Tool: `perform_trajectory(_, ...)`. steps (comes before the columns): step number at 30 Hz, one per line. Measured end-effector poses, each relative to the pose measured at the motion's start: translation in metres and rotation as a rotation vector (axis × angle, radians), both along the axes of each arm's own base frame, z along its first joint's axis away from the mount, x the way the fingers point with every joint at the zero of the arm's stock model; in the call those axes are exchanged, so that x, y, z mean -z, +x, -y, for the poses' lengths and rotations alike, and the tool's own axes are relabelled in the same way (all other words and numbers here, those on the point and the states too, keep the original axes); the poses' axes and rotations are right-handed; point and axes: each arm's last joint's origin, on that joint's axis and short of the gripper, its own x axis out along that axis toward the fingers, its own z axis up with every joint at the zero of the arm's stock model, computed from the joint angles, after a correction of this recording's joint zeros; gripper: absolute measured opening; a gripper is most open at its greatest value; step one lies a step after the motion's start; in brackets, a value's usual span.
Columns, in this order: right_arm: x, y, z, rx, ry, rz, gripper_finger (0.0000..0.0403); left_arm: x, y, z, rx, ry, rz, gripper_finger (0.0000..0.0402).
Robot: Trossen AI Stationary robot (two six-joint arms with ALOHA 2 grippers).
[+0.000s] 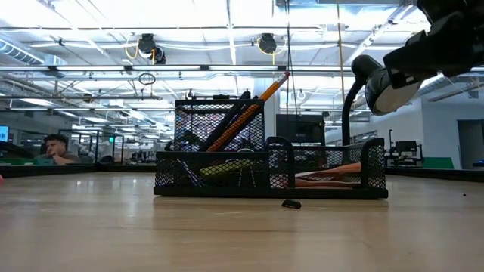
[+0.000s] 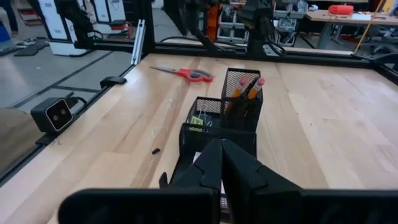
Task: Pick and place office supplies into organizer
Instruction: Put the scissors into the top left section of the desk organizer
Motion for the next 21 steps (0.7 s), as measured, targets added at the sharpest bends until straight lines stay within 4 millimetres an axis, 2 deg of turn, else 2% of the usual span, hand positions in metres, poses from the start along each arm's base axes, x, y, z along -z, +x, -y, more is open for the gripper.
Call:
perform_trajectory(5, 0.0, 0.0, 0.0, 0.004, 0.02, 0.0, 0.0, 0.033, 0.009, -0.009, -0.117, -0.118, -0.259, 0.0136)
perform_trajectory(7, 0.0, 0.0, 0.0, 0.005, 0.025, -0.001, 0.0, 0.042, 0.013, -0.013, -0.114, -0.112, -0.305, 0.0136)
perform_trajectory(13, 0.0, 0.0, 0.0, 0.005, 0.027, -0.001, 0.0, 0.041, 0.023, -0.022, -0.138, -0.095, -0.268, 0.0159)
perform_trajectory(21, 0.0, 0.0, 0.0, 0.007, 0.027, -0.001, 0.0, 0.049, 0.041, -0.032, -0.089, -0.17, -0.272, 0.0253)
